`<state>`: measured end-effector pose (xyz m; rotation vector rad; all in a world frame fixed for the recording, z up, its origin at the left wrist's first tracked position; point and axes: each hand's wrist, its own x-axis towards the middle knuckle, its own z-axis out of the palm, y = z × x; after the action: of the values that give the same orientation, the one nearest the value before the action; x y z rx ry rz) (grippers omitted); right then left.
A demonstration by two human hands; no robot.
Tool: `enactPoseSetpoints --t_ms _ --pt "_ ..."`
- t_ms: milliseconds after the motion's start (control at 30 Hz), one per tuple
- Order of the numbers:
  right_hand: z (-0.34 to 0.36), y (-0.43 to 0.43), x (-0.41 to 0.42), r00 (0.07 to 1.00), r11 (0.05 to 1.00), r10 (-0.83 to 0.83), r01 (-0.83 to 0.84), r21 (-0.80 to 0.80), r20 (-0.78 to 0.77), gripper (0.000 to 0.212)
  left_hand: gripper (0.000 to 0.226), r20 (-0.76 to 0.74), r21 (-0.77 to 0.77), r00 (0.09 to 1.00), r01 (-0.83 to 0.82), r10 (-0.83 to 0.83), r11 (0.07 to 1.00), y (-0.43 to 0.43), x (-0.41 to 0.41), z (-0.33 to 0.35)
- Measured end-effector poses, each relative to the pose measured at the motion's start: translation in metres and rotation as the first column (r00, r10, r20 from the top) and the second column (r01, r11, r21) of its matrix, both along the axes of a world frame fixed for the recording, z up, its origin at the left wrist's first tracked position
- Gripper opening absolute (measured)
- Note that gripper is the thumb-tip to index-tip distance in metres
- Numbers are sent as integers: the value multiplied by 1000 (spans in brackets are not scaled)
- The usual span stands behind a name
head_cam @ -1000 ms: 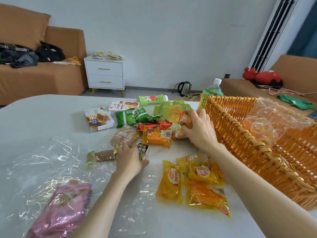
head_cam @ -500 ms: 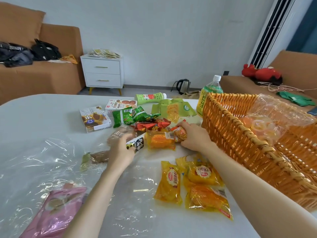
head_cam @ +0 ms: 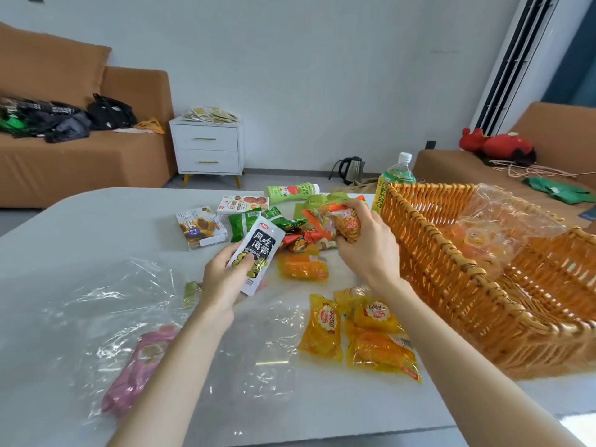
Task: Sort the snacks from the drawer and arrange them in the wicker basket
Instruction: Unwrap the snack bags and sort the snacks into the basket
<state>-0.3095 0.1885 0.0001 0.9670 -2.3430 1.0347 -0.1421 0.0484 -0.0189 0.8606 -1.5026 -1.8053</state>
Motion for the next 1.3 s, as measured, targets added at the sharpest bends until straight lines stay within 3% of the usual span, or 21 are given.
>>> enactPoseSetpoints --t_ms 167,333,400,533,633,767,867,1067,1200,1300 --pt "-2 23 59 999 985 -9 0 174 47 59 20 35 -8 999 24 -23 1000 19 40 -1" --pt "-36 46 85 990 881 -136 111 459 21 58 20 100 -38 994 52 -48 998 36 67 -7" --pt "-38 51 86 990 862 -121 69 502 72 55 20 121 -36 992 52 -47 998 40 71 -11" --pt "-25 61 74 946 838 -18 -162 521 324 64 24 140 -21 989 53 -50 998 47 66 -18" --pt "-16 66 66 944 774 44 -239 586 326 77 24 155 -15 987 49 -46 999 49 59 -21" --pt "-7 57 60 949 758 40 -232 610 312 97 29 171 -16 984 58 -55 998 50 50 -24" --pt "-9 55 54 944 701 31 -255 666 329 81 25 169 -19 984 61 -57 998 52 43 -25" --pt "-21 56 46 914 785 59 -291 547 401 72 21 195 -17 979 62 -57 998 62 22 -30" --pt "-20 64 42 927 961 41 -138 238 372 55 23 238 -34 968 84 -73 996 73 8 -37" --pt "-17 73 41 926 992 -22 -28 127 376 51 30 302 -95 947 146 -111 985 85 -2 -41"
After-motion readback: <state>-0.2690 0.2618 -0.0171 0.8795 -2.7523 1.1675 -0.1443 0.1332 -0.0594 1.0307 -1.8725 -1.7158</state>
